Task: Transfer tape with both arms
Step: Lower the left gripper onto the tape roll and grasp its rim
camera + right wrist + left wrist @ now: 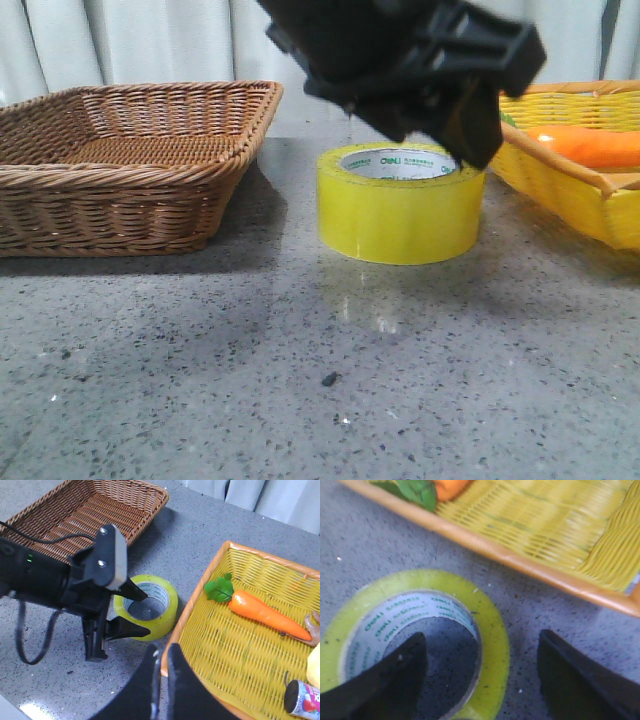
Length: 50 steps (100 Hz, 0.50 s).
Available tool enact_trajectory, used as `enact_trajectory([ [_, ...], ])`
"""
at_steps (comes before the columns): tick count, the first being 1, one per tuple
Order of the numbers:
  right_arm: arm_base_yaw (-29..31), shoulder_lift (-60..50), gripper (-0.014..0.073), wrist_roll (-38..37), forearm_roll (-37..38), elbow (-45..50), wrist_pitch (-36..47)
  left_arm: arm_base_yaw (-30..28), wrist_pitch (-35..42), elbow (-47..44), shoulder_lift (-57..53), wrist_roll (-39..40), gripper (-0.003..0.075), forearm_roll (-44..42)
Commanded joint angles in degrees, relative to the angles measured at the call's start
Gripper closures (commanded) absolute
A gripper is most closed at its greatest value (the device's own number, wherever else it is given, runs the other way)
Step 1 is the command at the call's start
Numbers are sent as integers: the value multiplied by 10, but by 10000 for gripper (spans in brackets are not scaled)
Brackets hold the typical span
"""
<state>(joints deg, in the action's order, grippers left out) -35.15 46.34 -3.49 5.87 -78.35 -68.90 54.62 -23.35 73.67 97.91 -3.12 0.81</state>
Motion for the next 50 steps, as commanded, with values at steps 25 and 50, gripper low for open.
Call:
enact_trajectory([
  [25, 1, -2, 666, 0, 10, -10, 40, 3, 26, 23, 25, -2, 283, -14],
  [50, 1, -2, 666, 0, 10, -10, 39, 3, 26, 23, 25, -2, 512, -14],
])
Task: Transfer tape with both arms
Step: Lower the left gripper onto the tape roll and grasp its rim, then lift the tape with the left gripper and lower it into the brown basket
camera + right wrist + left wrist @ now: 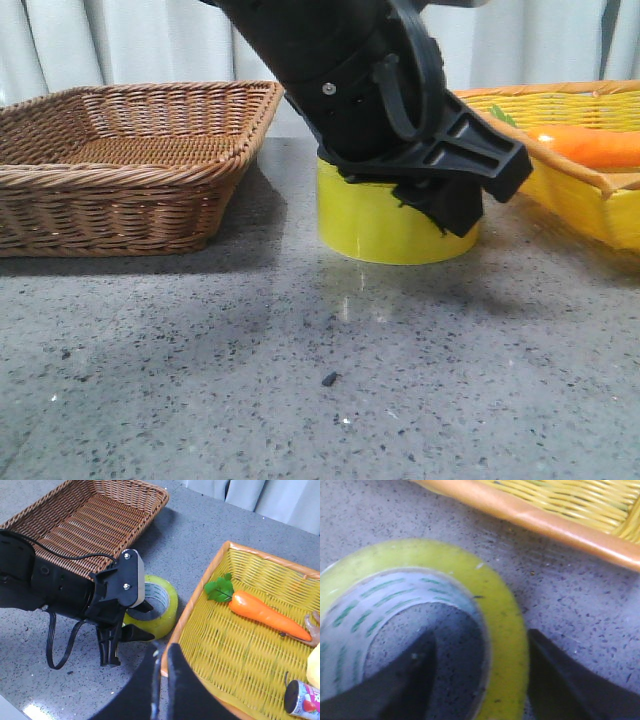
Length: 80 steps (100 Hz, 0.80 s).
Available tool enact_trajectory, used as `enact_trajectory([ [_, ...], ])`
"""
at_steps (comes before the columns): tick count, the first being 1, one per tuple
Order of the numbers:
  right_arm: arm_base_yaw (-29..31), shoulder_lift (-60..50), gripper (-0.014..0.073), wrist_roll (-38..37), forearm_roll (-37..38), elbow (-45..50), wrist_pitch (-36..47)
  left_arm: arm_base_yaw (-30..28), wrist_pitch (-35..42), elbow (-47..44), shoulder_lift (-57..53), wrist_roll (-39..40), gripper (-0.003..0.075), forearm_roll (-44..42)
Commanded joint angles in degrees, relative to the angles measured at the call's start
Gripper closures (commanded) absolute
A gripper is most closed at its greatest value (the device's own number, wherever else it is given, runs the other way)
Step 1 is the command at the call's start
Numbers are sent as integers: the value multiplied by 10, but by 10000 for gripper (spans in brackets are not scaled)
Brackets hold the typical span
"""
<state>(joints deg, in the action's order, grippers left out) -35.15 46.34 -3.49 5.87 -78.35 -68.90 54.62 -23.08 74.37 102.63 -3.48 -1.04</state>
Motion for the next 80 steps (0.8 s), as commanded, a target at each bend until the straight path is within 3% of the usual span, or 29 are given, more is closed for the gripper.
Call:
enact_trajectory([
  [1, 1, -2, 666, 0, 10, -10, 38, 3, 24, 16, -22, 1, 521, 4],
  [19, 1, -2, 666, 0, 10, -10, 37, 3, 24, 16, -23, 1, 684, 3],
  [58, 1, -2, 666, 0, 10, -10, 37, 2, 23, 46, -146, 1, 686, -44],
  [80, 1, -2, 666, 0, 10, -10, 37, -52, -32, 50, -224, 1, 686, -81],
])
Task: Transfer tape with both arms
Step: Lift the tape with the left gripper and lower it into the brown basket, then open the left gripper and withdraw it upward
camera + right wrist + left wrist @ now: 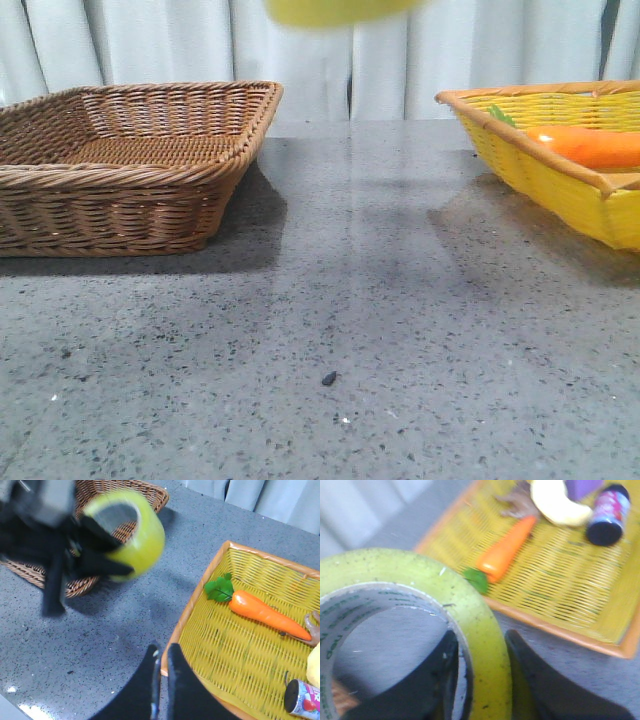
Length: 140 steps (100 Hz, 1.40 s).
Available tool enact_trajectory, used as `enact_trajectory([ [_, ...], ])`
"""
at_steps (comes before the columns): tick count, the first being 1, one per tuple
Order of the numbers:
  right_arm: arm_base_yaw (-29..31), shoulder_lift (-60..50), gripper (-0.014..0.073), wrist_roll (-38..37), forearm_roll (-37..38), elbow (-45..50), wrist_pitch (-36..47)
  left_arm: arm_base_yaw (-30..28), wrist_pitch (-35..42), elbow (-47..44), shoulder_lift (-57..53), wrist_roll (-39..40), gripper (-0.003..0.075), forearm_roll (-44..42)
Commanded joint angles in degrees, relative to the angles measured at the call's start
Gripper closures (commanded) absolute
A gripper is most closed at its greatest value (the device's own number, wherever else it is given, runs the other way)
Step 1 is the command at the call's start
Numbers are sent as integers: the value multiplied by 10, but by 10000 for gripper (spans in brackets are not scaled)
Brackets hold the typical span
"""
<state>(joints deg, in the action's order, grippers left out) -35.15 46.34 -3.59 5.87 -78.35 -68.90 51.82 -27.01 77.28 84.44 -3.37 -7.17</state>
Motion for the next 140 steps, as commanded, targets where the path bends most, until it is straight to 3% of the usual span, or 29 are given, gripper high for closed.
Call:
enact_trajectory([
  [1, 1, -2, 666, 1, 10, -10, 37, -29, -1, 21, -42, 0, 686, -20],
  [18, 1, -2, 666, 1, 10, -10, 37, -100, -83, 14, -46, 0, 686, -20],
  [45, 1, -2, 666, 1, 10, -10, 37, -176, -22, -78, -43, 0, 685, 6],
  [59, 1, -2, 666, 1, 10, -10, 37, -180, -7, -107, -31, 0, 667, 8],
  [84, 1, -2, 666, 1, 10, -10, 37, -180, 8, -107, 8, 0, 475, 23],
  [115, 1, -5, 666, 1, 12, -9, 39, -180, 4, -103, -8, 0, 469, 23],
  [132, 1, -52, 666, 1, 30, 49, 107, -180, 2, -104, -59, 2, 482, 48],
  [140, 1, -89, 666, 0, 41, 100, 154, -180, 2, -110, -88, 2, 524, 61],
])
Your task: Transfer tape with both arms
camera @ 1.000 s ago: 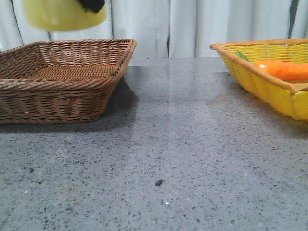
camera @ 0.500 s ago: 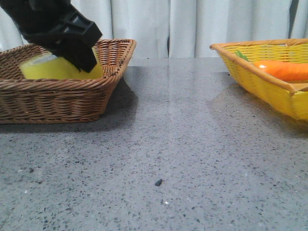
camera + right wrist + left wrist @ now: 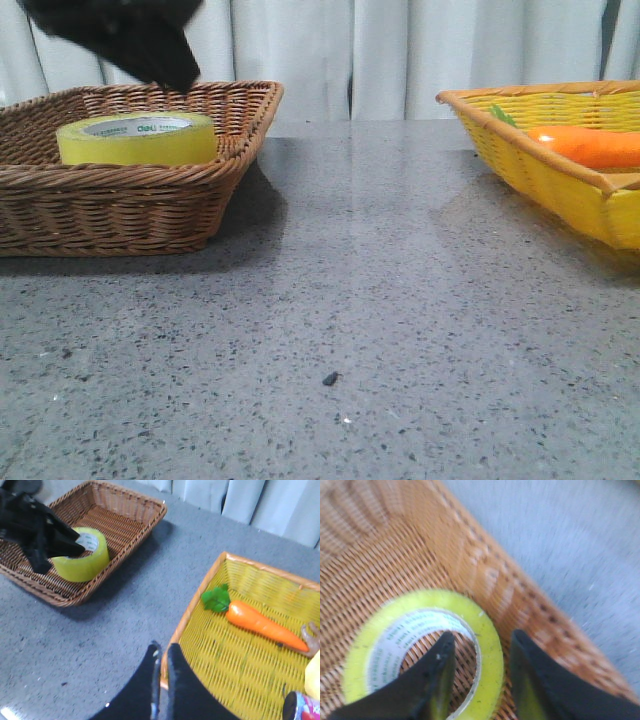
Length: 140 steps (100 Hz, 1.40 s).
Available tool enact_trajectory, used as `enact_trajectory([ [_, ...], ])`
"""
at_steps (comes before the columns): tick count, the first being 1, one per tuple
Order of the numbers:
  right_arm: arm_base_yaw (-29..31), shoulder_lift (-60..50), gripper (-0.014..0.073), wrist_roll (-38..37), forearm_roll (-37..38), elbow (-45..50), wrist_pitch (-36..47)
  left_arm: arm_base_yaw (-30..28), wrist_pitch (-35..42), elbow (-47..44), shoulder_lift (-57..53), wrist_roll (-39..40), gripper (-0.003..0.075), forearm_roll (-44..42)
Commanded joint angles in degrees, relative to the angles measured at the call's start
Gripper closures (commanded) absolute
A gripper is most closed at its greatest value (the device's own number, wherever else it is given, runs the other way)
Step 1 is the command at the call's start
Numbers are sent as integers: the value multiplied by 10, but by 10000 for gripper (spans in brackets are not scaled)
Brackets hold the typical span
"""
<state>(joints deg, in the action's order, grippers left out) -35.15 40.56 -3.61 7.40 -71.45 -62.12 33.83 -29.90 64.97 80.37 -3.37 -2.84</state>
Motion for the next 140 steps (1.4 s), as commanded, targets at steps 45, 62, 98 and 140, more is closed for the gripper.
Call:
enact_trajectory([
  [45, 1, -288, 666, 0, 130, 317, 300, 2, 138, -168, -281, 0, 741, 28],
  [62, 1, -360, 666, 0, 152, 394, 341, 2, 199, -277, -396, 0, 741, 28],
  [98, 1, -418, 666, 0, 152, 476, 374, 2, 212, -436, -610, 0, 741, 42],
  [140, 1, -418, 666, 0, 152, 480, 365, 2, 212, -480, -676, 0, 741, 53],
])
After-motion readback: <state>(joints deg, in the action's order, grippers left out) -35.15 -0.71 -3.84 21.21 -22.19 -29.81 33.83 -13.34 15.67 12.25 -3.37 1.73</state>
